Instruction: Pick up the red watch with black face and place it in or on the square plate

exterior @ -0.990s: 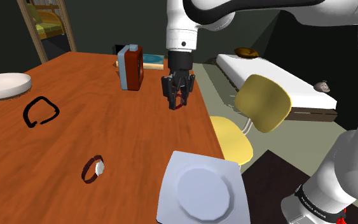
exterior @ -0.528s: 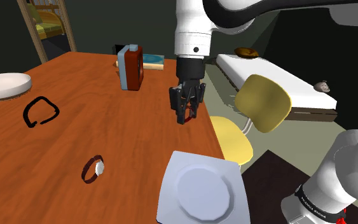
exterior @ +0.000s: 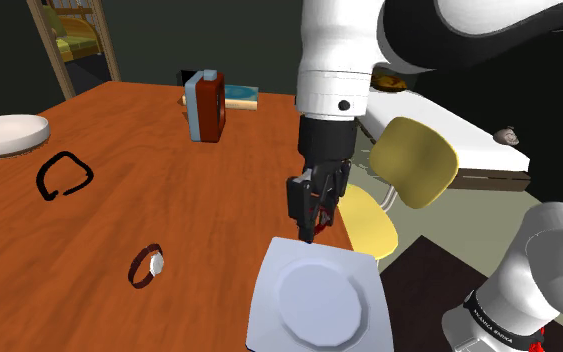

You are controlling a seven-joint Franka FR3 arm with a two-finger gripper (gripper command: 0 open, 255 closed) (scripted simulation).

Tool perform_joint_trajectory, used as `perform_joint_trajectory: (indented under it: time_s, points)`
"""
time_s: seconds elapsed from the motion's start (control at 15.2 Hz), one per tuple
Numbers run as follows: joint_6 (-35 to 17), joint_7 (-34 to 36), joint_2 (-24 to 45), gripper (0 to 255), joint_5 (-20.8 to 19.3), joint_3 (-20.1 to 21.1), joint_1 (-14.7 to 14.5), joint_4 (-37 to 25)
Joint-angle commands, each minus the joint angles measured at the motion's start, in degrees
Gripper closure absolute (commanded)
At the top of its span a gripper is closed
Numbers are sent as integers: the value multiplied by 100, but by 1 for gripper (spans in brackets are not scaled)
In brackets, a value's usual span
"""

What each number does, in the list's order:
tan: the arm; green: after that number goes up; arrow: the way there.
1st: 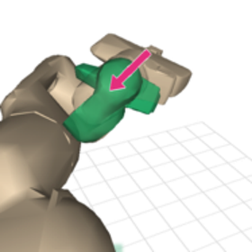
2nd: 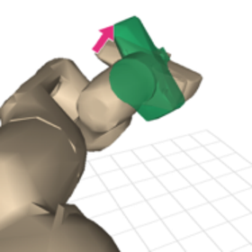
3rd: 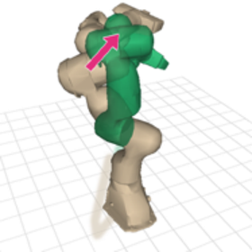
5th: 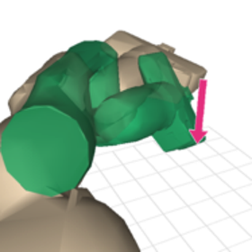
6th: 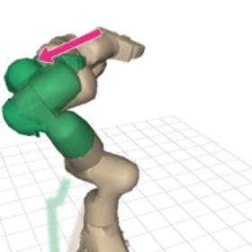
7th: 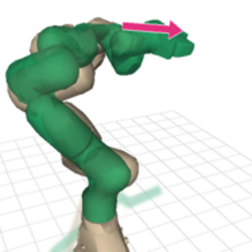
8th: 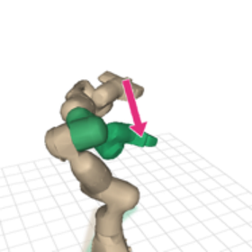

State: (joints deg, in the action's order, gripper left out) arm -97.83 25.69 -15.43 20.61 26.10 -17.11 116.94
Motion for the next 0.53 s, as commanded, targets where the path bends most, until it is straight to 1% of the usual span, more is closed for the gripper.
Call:
perform_joint_trajectory:
  time_s: [0.0,0.2,0.46]
  points:
    - [-38,186,-222,255,147,120,-122,182]
    - [-89,445,-478,255,338,295,-292,382]
    - [-387,378,-457,255,372,346,-305,664]
